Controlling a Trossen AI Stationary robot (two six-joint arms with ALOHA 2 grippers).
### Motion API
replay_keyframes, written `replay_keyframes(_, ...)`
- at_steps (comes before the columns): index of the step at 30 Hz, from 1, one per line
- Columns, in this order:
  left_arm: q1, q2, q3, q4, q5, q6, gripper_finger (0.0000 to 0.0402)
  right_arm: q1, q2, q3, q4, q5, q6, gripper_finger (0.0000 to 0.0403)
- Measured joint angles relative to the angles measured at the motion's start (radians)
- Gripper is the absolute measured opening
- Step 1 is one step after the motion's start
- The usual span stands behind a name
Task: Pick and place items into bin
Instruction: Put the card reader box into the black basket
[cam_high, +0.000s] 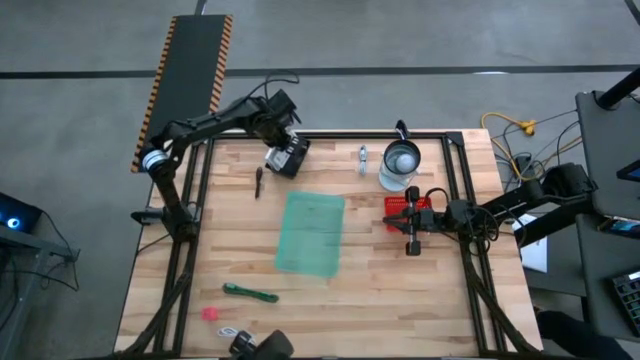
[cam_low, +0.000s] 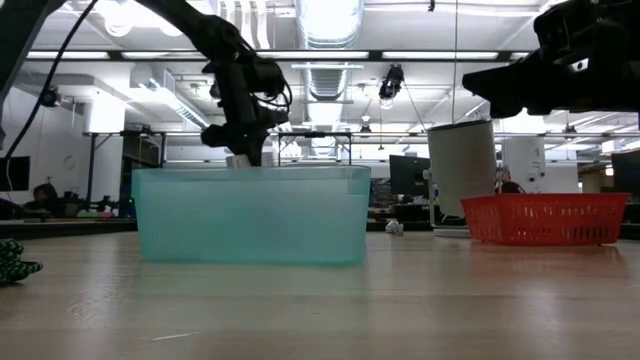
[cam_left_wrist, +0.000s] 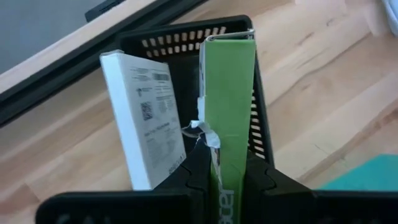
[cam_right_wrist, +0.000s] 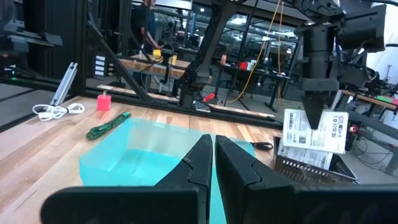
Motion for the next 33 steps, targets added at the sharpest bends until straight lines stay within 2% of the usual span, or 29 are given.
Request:
replay_keyframes(14,0.044,0.007,-0.012,0.000,0.015,0.000,0.0019,0.000,0.000,0.000,-0.017,0.000,0.000,0.0008)
replay_keyframes(17,0.050,0.007,-0.012,-0.003,0.044,-0.004,0.0019,0.000,0.000,0.000,-0.018,0.000,0.000,0.0008)
replay_keyframes(33,0.067,0.007,-0.024,0.006,0.070,-0.104,0.0019,0.000,0.000,0.000,-0.018,0.000,0.000,0.0008)
